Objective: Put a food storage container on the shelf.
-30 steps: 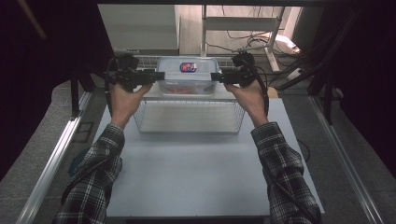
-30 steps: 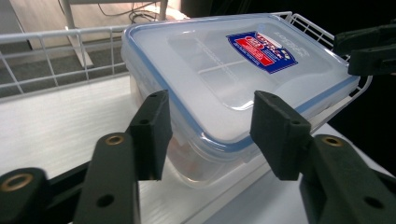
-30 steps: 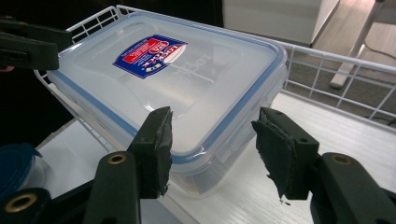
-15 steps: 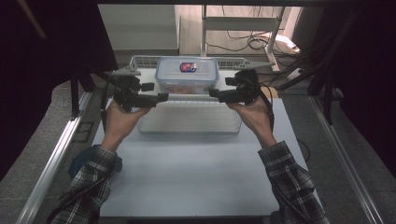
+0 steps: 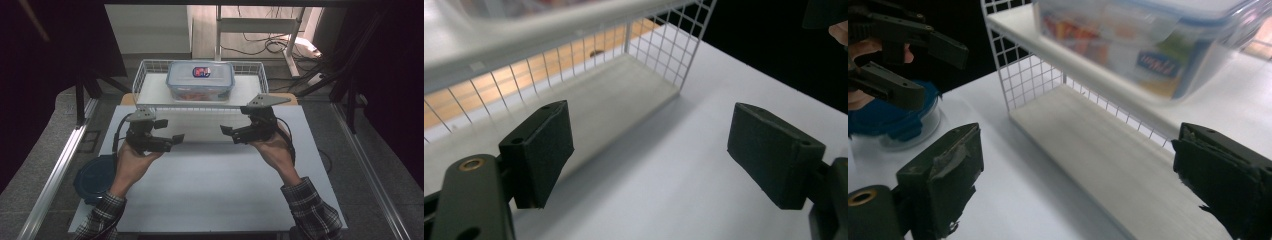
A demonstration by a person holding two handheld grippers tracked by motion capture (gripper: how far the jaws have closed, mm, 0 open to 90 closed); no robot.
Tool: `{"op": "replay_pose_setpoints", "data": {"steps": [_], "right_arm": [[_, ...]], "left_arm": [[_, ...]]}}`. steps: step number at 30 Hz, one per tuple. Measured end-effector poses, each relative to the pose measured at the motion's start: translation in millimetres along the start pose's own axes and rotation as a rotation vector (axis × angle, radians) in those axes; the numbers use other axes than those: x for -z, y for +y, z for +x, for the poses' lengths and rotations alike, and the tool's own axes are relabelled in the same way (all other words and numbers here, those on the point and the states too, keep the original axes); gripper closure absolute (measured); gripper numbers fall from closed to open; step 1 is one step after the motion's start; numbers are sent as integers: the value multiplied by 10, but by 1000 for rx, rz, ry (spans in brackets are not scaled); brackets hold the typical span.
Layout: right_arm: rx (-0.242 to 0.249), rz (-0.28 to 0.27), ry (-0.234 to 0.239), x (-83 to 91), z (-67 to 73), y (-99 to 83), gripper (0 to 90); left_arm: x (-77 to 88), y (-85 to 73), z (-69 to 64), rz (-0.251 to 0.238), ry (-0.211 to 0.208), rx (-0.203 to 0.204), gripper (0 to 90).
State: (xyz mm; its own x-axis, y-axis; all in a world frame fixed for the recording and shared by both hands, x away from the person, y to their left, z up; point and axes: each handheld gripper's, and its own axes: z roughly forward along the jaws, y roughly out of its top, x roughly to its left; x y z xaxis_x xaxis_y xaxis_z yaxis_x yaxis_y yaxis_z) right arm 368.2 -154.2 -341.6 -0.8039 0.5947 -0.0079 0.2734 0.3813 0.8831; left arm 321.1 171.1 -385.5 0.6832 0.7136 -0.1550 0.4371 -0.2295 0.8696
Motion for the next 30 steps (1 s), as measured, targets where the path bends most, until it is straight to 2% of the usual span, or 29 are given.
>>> {"op": "replay_pose_setpoints", "data": {"steps": [5,12,14,16,18,20,24,26,30], "right_arm": [[9,0,14,-10,72,-199,33],[13,5,22,3,144,-447,23],[12,2,28,14,165,-500,22],[14,-6,32,11,178,-553,22],[18,9,47,-4,199,-596,18],[27,8,51,-13,221,-648,15],[18,22,52,-14,245,-768,11],[5,26,47,-9,245,-826,11],[-17,33,44,-11,270,-908,11]], "left_arm": [[-4,-178,-77,-1,3,0,169],[-24,-424,-172,-7,-18,21,149],[-32,-471,-176,15,-20,23,137],[-34,-523,-181,7,-26,38,132],[-43,-575,-185,10,-28,44,124],[-47,-629,-197,14,-17,42,122],[-56,-739,-240,13,-32,44,105],[-75,-786,-270,16,-47,40,94],[-117,-888,-333,40,-49,19,80]]}}
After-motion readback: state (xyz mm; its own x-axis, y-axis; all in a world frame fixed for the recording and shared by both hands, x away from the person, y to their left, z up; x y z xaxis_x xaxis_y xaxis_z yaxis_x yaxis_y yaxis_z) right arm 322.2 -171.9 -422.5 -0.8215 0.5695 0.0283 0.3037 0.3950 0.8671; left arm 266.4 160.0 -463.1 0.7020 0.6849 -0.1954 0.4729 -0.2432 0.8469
